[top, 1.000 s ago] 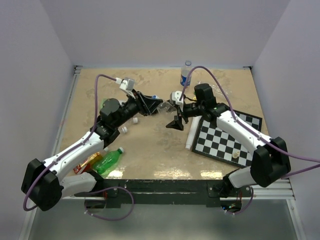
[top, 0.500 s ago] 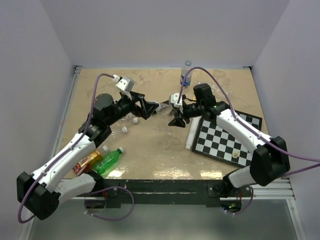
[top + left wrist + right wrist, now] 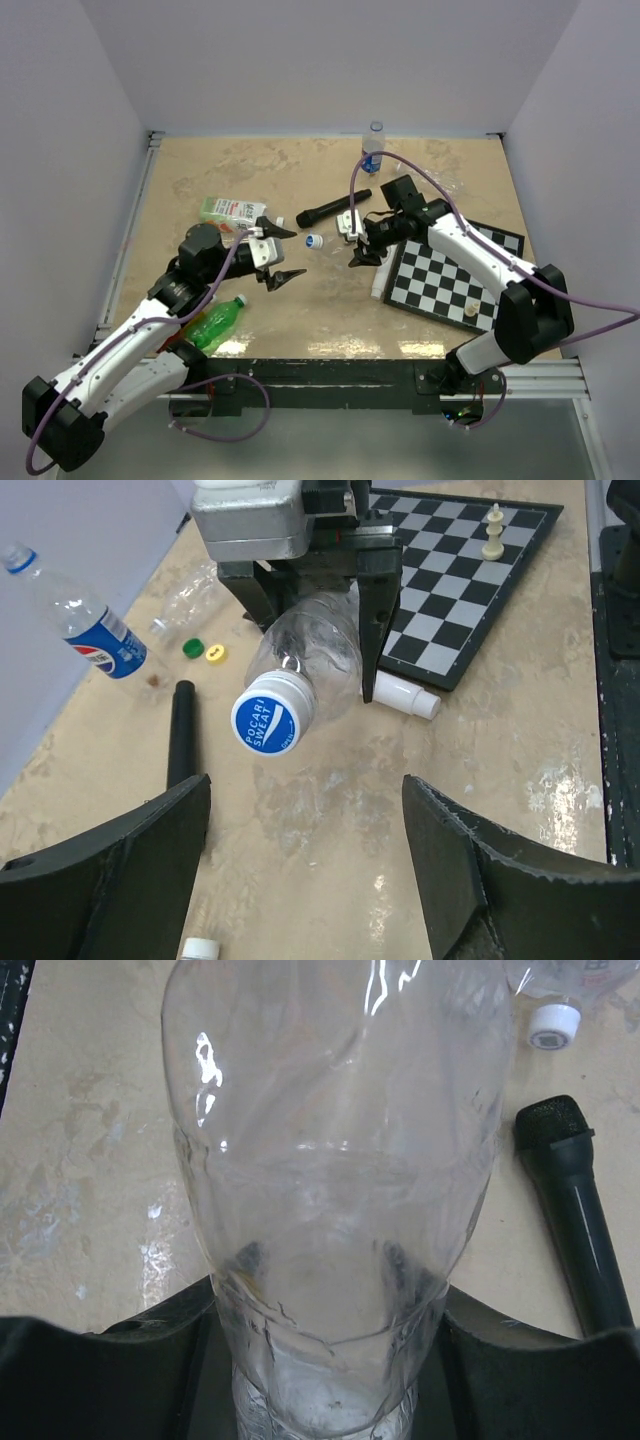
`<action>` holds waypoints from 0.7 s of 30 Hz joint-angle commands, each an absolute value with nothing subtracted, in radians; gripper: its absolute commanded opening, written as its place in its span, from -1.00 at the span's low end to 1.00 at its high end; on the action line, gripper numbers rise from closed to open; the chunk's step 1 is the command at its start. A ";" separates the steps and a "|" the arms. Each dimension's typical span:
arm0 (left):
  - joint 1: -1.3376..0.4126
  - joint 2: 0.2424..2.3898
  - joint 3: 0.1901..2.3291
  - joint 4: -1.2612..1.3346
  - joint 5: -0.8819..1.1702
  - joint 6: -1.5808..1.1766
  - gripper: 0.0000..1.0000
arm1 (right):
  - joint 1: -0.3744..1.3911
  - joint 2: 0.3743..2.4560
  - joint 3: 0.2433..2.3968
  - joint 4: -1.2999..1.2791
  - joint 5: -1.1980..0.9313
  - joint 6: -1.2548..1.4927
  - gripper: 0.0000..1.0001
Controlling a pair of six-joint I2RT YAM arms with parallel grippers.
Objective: Unscrew the bottle caps
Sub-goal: Unscrew the bottle cap from the plastic bottle.
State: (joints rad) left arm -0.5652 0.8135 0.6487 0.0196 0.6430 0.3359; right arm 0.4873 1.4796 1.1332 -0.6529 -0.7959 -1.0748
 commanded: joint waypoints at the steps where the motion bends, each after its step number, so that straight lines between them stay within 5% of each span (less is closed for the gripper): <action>1: -0.566 0.819 0.608 0.187 0.739 0.390 0.58 | 0.512 1.493 1.158 -0.689 -0.785 -1.143 -0.80; 9: -0.566 0.851 0.597 0.255 0.772 0.325 0.14 | 0.543 1.513 1.160 -0.689 -0.761 -1.141 -0.81; 21: -0.568 0.905 0.617 0.222 0.787 0.325 -0.12 | 0.548 1.508 1.164 -0.701 -0.772 -1.150 -0.81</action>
State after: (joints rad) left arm -0.5652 0.8982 0.5953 0.1833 0.7517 0.3244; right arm 0.5423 1.5188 1.1332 -0.6926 -0.7658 -1.1324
